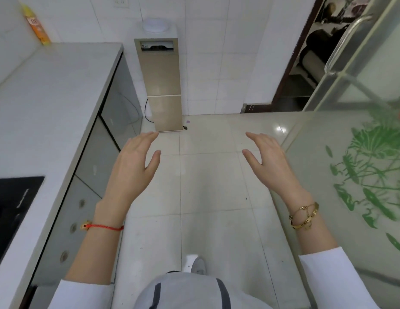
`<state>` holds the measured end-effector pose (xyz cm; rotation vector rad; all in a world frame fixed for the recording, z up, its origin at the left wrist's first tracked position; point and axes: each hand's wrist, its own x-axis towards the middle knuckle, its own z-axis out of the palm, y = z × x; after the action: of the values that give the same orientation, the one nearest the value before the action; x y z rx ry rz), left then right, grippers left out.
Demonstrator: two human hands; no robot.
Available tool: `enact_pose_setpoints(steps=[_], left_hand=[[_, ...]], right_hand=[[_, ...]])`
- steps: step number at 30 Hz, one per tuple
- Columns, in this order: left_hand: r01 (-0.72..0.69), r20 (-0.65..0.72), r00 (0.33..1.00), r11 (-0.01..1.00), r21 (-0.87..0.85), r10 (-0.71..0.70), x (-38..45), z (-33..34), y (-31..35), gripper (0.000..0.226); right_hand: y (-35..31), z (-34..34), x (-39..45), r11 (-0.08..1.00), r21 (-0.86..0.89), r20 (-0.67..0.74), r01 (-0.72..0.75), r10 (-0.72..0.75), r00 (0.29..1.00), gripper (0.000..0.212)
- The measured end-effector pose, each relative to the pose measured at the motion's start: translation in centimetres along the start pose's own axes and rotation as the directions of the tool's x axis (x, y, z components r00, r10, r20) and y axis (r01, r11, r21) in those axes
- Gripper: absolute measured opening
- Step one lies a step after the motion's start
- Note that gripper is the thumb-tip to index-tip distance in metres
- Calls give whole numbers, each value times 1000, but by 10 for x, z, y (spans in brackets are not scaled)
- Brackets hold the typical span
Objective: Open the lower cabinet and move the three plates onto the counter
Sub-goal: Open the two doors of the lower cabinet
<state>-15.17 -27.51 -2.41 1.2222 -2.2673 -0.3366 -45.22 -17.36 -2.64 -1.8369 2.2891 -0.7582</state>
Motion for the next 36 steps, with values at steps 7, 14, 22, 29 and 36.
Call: enact_pose_setpoints(steps=[7, 14, 22, 29, 36], left_hand=[[10, 45, 999, 1000, 14, -11, 96, 36, -13, 43], [91, 20, 996, 995, 40, -92, 184, 79, -27, 43], [293, -112, 952, 954, 67, -285, 290, 116, -33, 43], [523, -283, 827, 849, 73, -486, 347, 129, -41, 44], [718, -404, 654, 692, 68, -639, 363, 133, -54, 43]], right_hand=[[30, 9, 92, 1000, 5, 28, -3, 3, 1000, 47], [66, 31, 202, 997, 16, 85, 81, -82, 993, 47], [103, 48, 378, 956, 90, 182, 278, -290, 940, 46], [103, 77, 517, 862, 178, 279, 475, -507, 816, 44], [66, 127, 604, 732, 314, 349, 604, -681, 643, 41]])
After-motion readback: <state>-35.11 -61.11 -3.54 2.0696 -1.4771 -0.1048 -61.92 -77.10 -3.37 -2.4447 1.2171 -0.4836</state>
